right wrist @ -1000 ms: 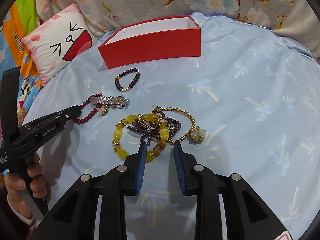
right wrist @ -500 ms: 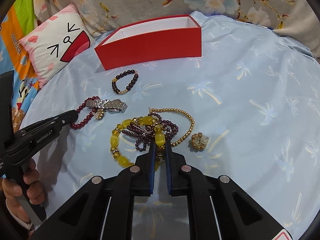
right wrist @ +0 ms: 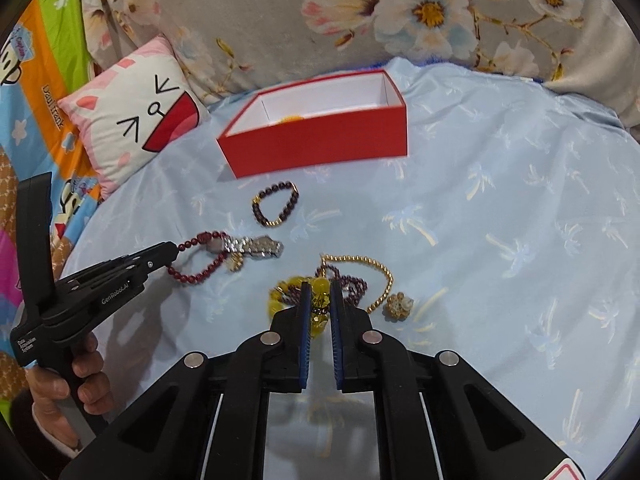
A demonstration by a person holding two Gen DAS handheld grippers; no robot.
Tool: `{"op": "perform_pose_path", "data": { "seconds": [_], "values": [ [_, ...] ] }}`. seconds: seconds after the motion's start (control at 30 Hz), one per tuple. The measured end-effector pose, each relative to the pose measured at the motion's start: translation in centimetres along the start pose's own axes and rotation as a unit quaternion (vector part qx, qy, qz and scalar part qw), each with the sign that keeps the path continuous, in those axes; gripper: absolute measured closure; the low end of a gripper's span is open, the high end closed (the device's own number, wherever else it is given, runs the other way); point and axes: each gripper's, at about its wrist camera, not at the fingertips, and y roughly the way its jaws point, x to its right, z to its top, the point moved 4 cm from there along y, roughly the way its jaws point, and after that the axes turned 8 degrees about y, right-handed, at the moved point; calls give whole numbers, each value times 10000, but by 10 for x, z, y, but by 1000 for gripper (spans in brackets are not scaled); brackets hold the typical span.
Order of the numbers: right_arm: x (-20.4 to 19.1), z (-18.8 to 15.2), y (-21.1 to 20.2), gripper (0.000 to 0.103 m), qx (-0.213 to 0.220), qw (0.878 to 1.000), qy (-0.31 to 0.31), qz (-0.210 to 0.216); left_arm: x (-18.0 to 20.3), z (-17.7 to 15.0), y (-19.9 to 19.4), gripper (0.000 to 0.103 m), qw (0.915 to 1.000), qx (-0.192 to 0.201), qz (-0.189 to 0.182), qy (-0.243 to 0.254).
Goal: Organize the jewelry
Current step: 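Lift both held bracelets and carry them over the red box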
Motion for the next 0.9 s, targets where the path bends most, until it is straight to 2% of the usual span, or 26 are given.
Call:
{"op": "perform_pose_path", "data": {
  "seconds": [0.2, 0.53, 0.77, 0.9],
  "values": [
    [-9, 16, -20, 95, 202, 9997, -59, 150, -1, 18, -24, 96, 9997, 179, -150, -53],
    [-14, 49, -45, 95, 548, 9980, -113, 291, 8, 55, -64, 96, 9979, 552, -264, 226],
    [-21, 78, -49, 95, 712, 9967, -300, 265, 14, 87, -66, 96, 9967, 648, -358, 339],
    [-23, 109, -40, 95, 745, 9962, -402, 216, 15, 111, -53, 96, 9963, 650, -333, 447]
  ]
}}
